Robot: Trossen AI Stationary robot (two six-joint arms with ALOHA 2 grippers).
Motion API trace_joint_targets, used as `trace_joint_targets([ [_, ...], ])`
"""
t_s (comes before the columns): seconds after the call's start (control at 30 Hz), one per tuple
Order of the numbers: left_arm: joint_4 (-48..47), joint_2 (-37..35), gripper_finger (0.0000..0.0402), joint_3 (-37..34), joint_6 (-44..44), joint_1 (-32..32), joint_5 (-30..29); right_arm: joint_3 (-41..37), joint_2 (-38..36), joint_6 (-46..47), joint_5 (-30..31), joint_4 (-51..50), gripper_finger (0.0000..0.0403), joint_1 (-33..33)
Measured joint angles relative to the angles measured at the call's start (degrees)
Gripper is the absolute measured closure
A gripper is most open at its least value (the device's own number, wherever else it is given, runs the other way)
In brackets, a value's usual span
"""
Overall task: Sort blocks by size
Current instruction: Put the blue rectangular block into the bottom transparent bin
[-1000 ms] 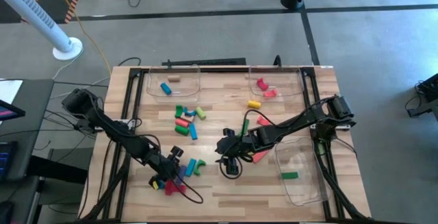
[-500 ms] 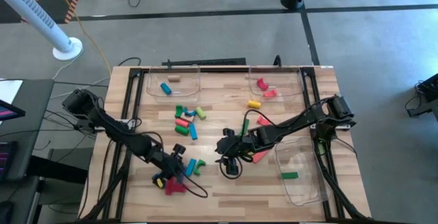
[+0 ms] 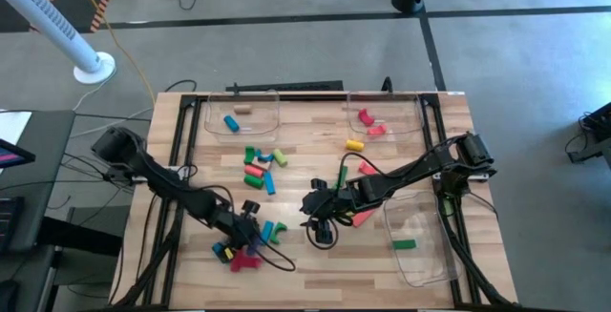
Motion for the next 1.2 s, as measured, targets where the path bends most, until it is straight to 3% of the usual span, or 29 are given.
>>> trace_joint_targets([
  [0.33, -0.97, 0.92, 0.0246, 0.13, -0.12, 0.02, -2.39, 0.00, -0.02, 0.02, 0.00, -0.02, 0.0173, 0.00],
  [0.63, -11.73, -0.51, 0.0246, 0.17, 0.16, 3.02, -5.22, -0.02, -0.02, 0.02, 0.00, -0.02, 0.0173, 0.00],
  [0.97, -18.86, -14.39, 0.0246, -0.09, 0.56, 4.83, -10.60, -0.02, -0.02, 0.02, 0.01, -0.03, 0.0173, -0.01],
  [1.2, -19.38, -20.43, 0.0246, -0.07, -8.84, 4.83, -12.21, -0.02, -0.02, 0.02, 0.02, -0.04, 0.0173, -0.02],
])
